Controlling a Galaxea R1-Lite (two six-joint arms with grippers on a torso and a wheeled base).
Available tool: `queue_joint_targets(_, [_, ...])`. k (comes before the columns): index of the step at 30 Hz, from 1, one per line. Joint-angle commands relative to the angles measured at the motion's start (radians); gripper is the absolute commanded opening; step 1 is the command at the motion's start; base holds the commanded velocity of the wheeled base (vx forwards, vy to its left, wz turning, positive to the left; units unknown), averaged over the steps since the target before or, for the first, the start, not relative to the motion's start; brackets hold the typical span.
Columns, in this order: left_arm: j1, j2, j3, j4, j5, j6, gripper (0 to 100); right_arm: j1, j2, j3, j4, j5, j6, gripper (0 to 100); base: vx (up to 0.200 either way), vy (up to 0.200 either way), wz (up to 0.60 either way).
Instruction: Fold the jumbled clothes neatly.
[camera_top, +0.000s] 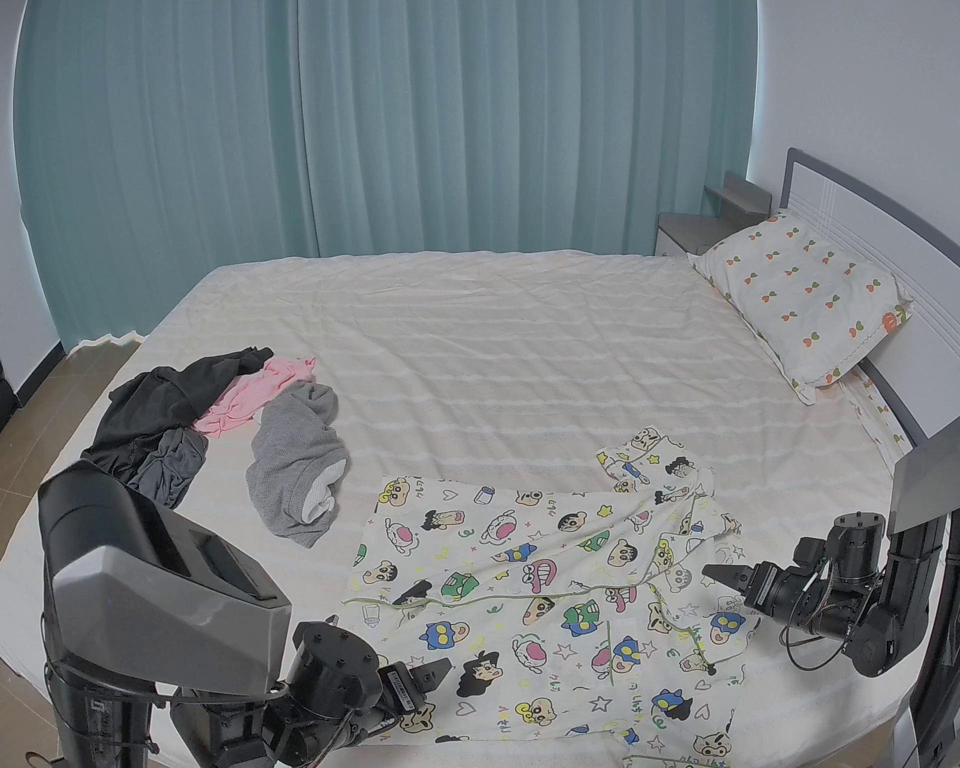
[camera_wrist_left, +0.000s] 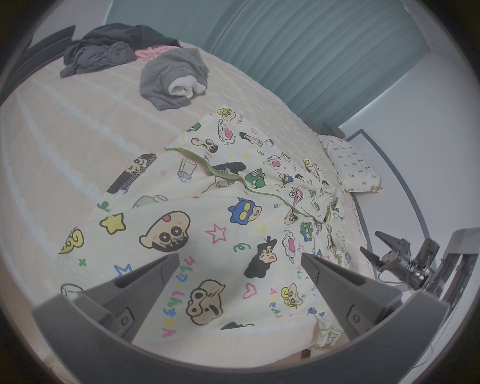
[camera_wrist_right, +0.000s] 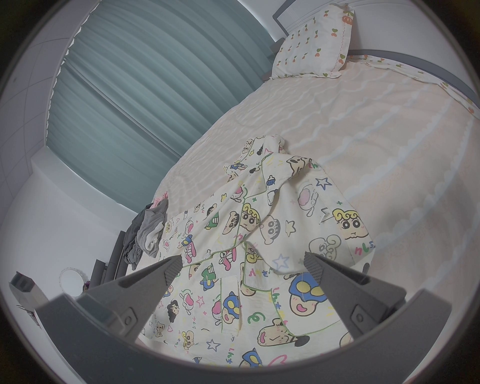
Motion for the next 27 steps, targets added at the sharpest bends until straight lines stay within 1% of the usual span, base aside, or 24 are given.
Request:
queue_joint_targets(1, [0.086, 0.018, -0.003, -0.035, 0.026, 0.021, 100, 0.002, 0.006, 0.001, -0.010, -0.001, 0.000, 100, 0.000, 0.000, 0.00])
queue_joint_targets(4, [0.158, 0.001, -0.019, -0.032, 0.026, 0.023, 100, 0.002, 0.008, 0.001, -0.010, -0.001, 0.000, 100, 0.000, 0.000, 0.00])
queue_joint_targets(5, [0.158, 0.001, -0.019, -0.032, 0.026, 0.023, 100, 0.002, 0.008, 0.001, -0.010, -0.001, 0.000, 100, 0.000, 0.000, 0.00])
queue_joint_targets(6, [0.207, 0.004, -0.028, -0.031, 0.023, 0.029, 100, 0.002, 0.008, 0.001, -0.010, -0.001, 0.000, 100, 0.000, 0.000, 0.00])
queue_joint_targets(8, [0.235, 0.007, -0.026, -0.029, 0.016, 0.055, 100, 0.002, 0.008, 0.001, -0.010, -0.001, 0.000, 100, 0.000, 0.000, 0.00])
queue_joint_targets(9, [0.236, 0.007, -0.028, -0.029, 0.015, 0.056, 100, 0.002, 0.008, 0.001, -0.010, -0.001, 0.000, 100, 0.000, 0.000, 0.00])
queue_joint_targets(11, [0.250, 0.040, -0.026, -0.031, 0.003, 0.090, 100, 0.003, 0.008, 0.005, -0.012, -0.001, 0.000, 100, 0.000, 0.000, 0.00])
queue_joint_targets(13, [0.250, 0.047, -0.026, -0.031, -0.004, 0.096, 100, 0.003, 0.008, 0.008, -0.010, -0.001, 0.000, 100, 0.000, 0.000, 0.00])
queue_joint_targets(16, [0.272, 0.080, -0.026, -0.031, -0.028, 0.135, 100, 0.010, 0.008, 0.011, -0.012, -0.001, 0.000, 100, 0.000, 0.000, 0.00])
queue_joint_targets(19, [0.282, 0.109, -0.029, -0.031, -0.033, 0.155, 100, 0.011, 0.008, 0.011, -0.012, -0.001, 0.000, 100, 0.000, 0.000, 0.00])
queue_joint_targets(27, [0.272, 0.130, -0.040, -0.031, -0.033, 0.168, 100, 0.011, 0.008, 0.011, -0.012, -0.001, 0.000, 100, 0.000, 0.000, 0.00])
